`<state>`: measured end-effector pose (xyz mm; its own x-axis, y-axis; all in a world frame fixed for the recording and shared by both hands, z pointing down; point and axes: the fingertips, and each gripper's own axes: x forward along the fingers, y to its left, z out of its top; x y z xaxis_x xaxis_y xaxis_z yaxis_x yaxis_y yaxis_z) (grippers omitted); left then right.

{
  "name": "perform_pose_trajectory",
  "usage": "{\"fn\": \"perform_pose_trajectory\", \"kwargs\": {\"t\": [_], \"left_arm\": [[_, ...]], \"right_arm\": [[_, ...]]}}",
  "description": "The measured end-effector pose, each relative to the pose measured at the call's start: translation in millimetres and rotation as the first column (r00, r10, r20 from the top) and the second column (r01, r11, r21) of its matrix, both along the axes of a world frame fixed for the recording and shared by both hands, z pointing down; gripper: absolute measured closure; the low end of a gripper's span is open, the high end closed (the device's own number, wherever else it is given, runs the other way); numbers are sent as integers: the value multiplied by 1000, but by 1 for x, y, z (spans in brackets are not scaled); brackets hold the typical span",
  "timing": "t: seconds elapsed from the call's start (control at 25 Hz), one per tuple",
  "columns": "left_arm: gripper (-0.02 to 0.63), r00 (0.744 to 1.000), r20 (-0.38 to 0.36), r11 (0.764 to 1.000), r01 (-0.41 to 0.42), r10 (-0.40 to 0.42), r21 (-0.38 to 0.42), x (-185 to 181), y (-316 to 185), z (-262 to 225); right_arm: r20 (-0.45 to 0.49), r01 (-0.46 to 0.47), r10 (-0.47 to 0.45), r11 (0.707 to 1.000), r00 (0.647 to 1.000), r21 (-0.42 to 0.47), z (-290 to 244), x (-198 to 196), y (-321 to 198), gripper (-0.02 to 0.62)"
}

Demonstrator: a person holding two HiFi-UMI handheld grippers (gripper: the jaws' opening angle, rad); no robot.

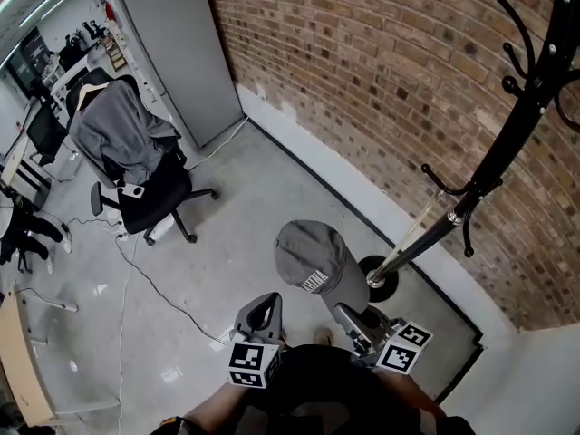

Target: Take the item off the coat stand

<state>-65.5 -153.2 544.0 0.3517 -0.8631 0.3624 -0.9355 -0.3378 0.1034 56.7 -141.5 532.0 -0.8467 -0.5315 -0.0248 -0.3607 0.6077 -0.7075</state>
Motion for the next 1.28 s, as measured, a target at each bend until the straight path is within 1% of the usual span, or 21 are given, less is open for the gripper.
{"fn": "perform_pose_trajectory", "kwargs": {"t": [0.32,0.52,0.72,0.96,1.28], "left_arm": [[574,999,12,999,34,-34,-3,-10,3,2],[574,999,10,999,43,-43,-10,-10,1,5],[574,1000,11,1000,4,-4,-14,3,-3,5],[574,999,17,999,-39,39,-12,20,-9,5],[574,998,23,998,-63,63,-3,31,-12,2]], "right_arm": [[26,29,-30,999,999,26,-11,-11,-7,563],[18,38,-39,999,999,37,-15,-13,-11,563],[-9,11,-10,999,1000,48,-15,-3,-13,565],[-11,-35,36,998,999,55,-17,14,-15,565],[-4,-74,75,995,997,62,-19,27,-17,564]]}}
